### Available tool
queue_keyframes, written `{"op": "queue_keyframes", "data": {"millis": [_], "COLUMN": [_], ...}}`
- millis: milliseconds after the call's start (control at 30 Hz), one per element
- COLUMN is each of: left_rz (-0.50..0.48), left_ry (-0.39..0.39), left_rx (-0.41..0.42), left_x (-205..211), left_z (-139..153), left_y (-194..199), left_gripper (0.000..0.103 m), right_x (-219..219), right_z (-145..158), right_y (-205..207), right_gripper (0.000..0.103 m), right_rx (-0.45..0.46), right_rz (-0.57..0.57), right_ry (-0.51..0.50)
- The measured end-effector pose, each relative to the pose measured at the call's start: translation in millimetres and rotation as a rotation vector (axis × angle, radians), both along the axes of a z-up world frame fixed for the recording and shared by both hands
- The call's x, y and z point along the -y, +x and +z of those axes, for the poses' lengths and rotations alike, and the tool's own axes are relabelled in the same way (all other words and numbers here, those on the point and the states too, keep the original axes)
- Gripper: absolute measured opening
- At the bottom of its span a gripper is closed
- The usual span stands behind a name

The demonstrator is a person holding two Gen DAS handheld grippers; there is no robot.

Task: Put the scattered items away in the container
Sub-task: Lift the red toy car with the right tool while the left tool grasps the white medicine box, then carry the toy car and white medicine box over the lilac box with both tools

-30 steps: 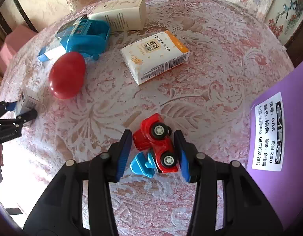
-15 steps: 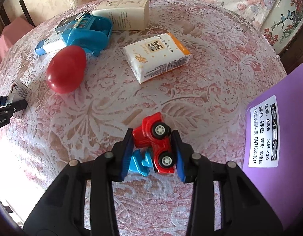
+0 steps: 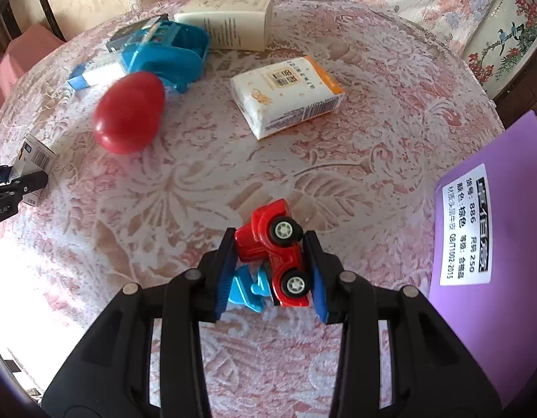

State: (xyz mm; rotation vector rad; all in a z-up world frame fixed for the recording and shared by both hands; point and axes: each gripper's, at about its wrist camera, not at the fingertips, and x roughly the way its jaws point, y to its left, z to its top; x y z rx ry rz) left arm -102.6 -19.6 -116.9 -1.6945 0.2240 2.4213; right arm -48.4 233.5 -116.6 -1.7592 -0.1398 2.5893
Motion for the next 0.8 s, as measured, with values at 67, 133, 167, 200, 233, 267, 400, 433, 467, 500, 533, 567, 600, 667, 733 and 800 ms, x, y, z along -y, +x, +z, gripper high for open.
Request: {"op": "queue_keyframes", "data": {"millis": [67, 133, 167, 200, 233, 267, 400, 433, 467, 500, 533, 567, 600, 667, 733, 800], "left_rz": [-0.004, -0.010, -0.013, -0.017, -0.021, -0.027, -0.044, -0.052, -0.057, -0.062, -0.067, -0.059, -0.052, -0.035, -0.016, -0.008], "left_ry": [-0.005, -0.008, -0.008, -0.007, -0.007, -0.008, -0.007, -0.009, -0.014, -0.019, -0.025, -0.027, -0.029, -0.033, -0.037, -0.049], "left_rx": [-0.008, -0.016, -0.020, -0.026, -0.031, -0.037, -0.053, -0.058, -0.061, -0.065, -0.068, -0.071, -0.075, -0.079, -0.081, -0.088], "left_x": [-0.5, -1.3, -1.6, -1.0, -0.4, -0.5, -4.4, -4.0, -3.9, -3.8, -3.7, -5.2, -6.6, -11.0, -16.7, -24.2], "left_z": [4.2, 8.2, 9.9, 11.7, 13.5, 16.2, 30.6, 31.9, 33.0, 34.1, 35.2, 37.1, 38.9, 44.7, 52.8, 59.3], "left_y": [0.6, 3.7, 6.3, 9.5, 12.6, 19.9, 54.7, 52.2, 52.3, 52.4, 52.4, 53.4, 54.5, 61.3, 73.1, 82.9], "left_gripper": [0.041, 0.041, 0.041, 0.041, 0.041, 0.041, 0.041, 0.041, 0.041, 0.041, 0.041, 0.041, 0.041, 0.041, 0.041, 0.041], "right_x": [3.4, 6.9, 8.9, 11.0, 13.2, 15.2, 19.9, 20.8, 21.6, 22.4, 23.3, 24.1, 24.9, 26.8, 27.9, 27.6], "right_z": [5.4, 10.9, 15.8, 20.7, 26.5, 32.2, 47.9, 50.5, 53.2, 55.9, 58.5, 61.2, 63.8, 68.3, 74.2, 83.2], "right_y": [3.3, 6.6, 8.9, 11.3, 14.3, 17.2, 26.6, 28.9, 31.2, 33.5, 35.8, 38.1, 40.4, 46.0, 52.1, 60.0], "right_gripper": [0.041, 0.041, 0.041, 0.041, 0.041, 0.041, 0.041, 0.041, 0.041, 0.041, 0.041, 0.041, 0.041, 0.041, 0.041, 0.041], "right_rx": [-0.006, -0.013, -0.020, -0.028, -0.037, -0.046, -0.066, -0.068, -0.070, -0.072, -0.073, -0.075, -0.077, -0.079, -0.080, -0.085], "right_rz": [0.005, 0.011, 0.016, 0.022, 0.029, 0.035, 0.065, 0.076, 0.087, 0.098, 0.108, 0.119, 0.131, 0.173, 0.208, 0.250], "right_ry": [-0.005, -0.010, -0.013, -0.016, -0.020, -0.024, -0.038, -0.042, -0.046, -0.050, -0.054, -0.058, -0.062, -0.064, -0.075, -0.093]}}
